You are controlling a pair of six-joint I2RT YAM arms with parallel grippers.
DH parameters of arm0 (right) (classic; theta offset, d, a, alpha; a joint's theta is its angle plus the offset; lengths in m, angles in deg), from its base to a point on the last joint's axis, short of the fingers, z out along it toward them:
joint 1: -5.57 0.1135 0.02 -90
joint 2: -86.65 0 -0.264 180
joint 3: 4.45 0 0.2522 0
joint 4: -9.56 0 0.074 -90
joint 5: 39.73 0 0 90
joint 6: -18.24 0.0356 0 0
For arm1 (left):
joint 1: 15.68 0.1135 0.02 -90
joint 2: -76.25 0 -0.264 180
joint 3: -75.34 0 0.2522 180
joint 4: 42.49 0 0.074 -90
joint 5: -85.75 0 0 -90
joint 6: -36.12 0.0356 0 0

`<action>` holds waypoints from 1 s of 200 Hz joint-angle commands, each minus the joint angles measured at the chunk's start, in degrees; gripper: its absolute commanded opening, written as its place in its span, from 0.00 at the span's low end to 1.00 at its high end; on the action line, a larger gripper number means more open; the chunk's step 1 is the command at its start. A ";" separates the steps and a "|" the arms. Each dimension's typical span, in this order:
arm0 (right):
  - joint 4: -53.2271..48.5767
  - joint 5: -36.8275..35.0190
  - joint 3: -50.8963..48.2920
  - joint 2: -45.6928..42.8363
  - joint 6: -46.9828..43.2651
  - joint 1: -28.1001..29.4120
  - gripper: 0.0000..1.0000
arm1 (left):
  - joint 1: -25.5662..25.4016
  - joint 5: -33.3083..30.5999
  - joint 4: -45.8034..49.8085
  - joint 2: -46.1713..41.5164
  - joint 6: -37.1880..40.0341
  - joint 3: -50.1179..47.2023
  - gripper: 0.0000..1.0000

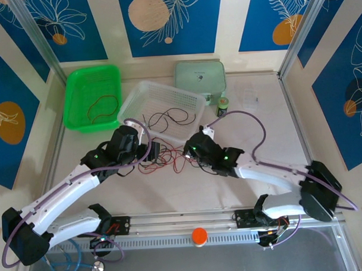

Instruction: Untangle the cables

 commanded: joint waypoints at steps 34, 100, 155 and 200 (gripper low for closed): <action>-11.92 6.49 3.84 -13.99 -12.86 -3.66 0.00 | -1.04 3.37 -1.74 1.33 0.85 2.25 0.79; -24.40 49.44 11.50 -17.83 -38.07 -22.03 0.00 | -3.79 14.79 -7.58 2.97 5.07 5.70 0.72; -22.86 73.89 10.76 -19.45 -47.22 -30.50 0.00 | -8.48 29.87 -19.74 6.78 4.59 6.76 0.60; -16.90 78.45 8.68 -20.42 -45.37 -30.85 0.00 | -8.80 30.97 -30.01 11.09 -1.62 4.70 0.60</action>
